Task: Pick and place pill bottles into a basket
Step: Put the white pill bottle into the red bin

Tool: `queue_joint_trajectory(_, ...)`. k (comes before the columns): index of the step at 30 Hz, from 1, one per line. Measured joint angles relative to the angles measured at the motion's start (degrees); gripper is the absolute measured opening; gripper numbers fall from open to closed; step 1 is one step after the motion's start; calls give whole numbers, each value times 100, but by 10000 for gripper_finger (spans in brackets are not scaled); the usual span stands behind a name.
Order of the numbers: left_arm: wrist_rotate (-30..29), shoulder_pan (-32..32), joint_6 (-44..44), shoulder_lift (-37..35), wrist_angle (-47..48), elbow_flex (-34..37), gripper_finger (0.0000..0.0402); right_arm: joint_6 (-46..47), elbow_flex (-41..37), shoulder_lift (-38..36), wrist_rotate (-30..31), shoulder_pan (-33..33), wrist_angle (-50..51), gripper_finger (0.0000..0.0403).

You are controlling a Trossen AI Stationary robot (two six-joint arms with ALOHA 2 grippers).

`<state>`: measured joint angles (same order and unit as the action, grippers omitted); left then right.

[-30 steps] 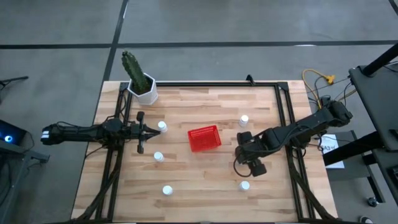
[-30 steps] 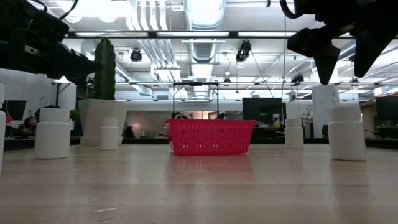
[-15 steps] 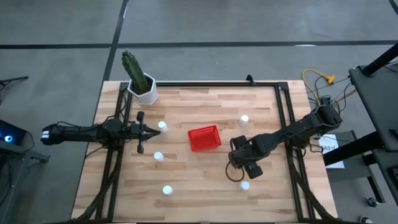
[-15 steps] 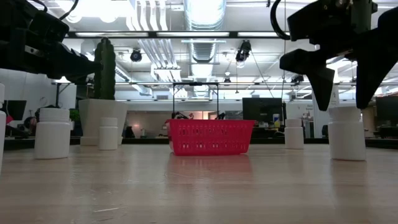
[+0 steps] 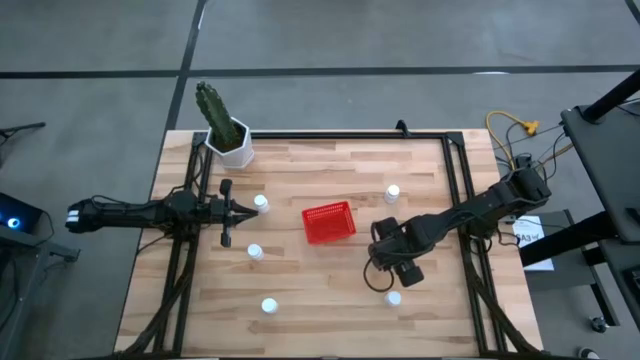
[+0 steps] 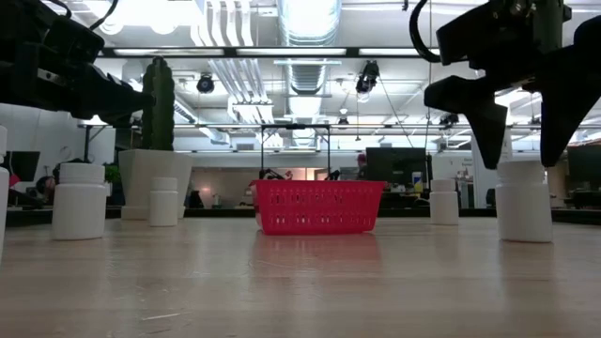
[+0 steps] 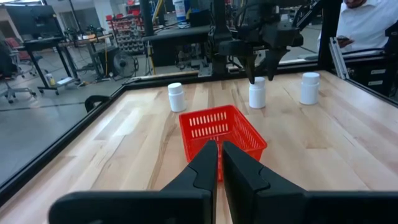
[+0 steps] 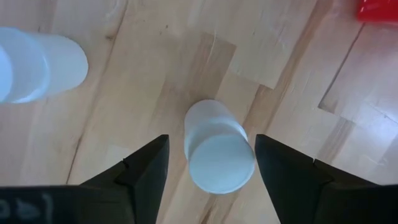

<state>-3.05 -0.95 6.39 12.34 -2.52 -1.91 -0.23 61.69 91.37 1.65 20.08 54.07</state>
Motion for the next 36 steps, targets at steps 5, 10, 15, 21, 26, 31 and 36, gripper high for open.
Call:
queue_joint_trajectory(5,0,2,0,0,-1,0,5,-19,-44,68,4,-10,8,224)
queue_joint_trajectory(10,0,2,0,0,1,0,5,-55,-149,64,13,-92,-7,223)
queue_joint_trajectory(15,-1,2,0,0,0,0,5,-107,-273,30,13,-128,-77,222)
queue_joint_trajectory(21,0,1,0,0,2,0,5,-107,-315,13,11,-139,-122,209)
queue_joint_trajectory(26,-1,1,0,0,0,0,5,-105,-330,13,8,-138,-208,195)
queue_joint_trajectory(31,-2,2,0,0,0,0,5,-127,-330,13,7,-138,-238,188)
queue_joint_trajectory(36,0,2,0,0,-1,0,5,-129,-330,13,1,-138,-250,186)
